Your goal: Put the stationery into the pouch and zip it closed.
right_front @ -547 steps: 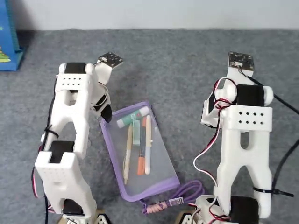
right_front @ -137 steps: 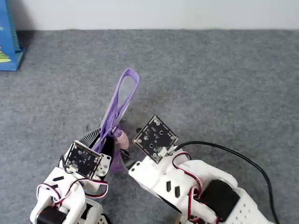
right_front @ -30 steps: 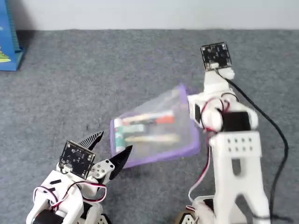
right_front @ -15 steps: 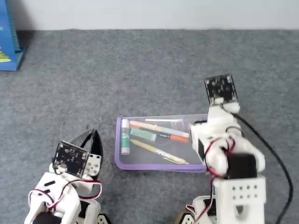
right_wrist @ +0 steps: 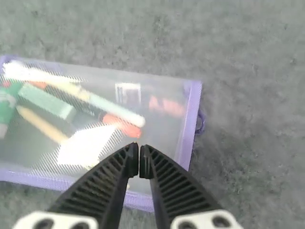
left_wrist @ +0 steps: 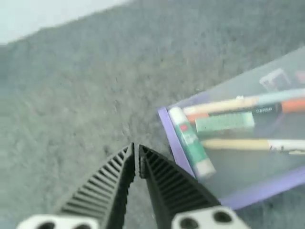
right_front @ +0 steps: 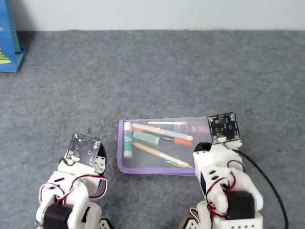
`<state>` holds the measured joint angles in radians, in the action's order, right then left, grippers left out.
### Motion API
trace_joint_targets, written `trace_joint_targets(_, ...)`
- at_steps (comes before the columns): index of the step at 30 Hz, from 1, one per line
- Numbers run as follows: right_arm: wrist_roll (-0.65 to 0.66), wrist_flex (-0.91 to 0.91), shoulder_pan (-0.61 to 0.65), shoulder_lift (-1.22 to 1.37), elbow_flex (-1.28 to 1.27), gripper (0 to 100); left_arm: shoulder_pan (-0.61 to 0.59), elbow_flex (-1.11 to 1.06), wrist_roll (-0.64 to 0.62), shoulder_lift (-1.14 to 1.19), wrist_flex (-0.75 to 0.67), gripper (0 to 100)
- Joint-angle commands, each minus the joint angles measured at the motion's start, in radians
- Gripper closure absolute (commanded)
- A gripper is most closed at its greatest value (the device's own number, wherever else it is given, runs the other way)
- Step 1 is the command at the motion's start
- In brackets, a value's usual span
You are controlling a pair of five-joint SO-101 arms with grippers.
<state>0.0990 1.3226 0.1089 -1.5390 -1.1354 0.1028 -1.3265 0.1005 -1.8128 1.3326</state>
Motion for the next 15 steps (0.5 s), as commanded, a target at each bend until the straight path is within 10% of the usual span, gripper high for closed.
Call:
trace_joint_targets(1,0.000,0.007,-0.008,-0.102,-0.071,99.1,-0.005,-0.050,-0.011,-0.011,-0.029,99)
trace_joint_targets(15,0.000,-0.019,-0.015,-0.269,-0.359,99.1,-0.005,-0.338,-0.012,-0.011,-0.206,99)
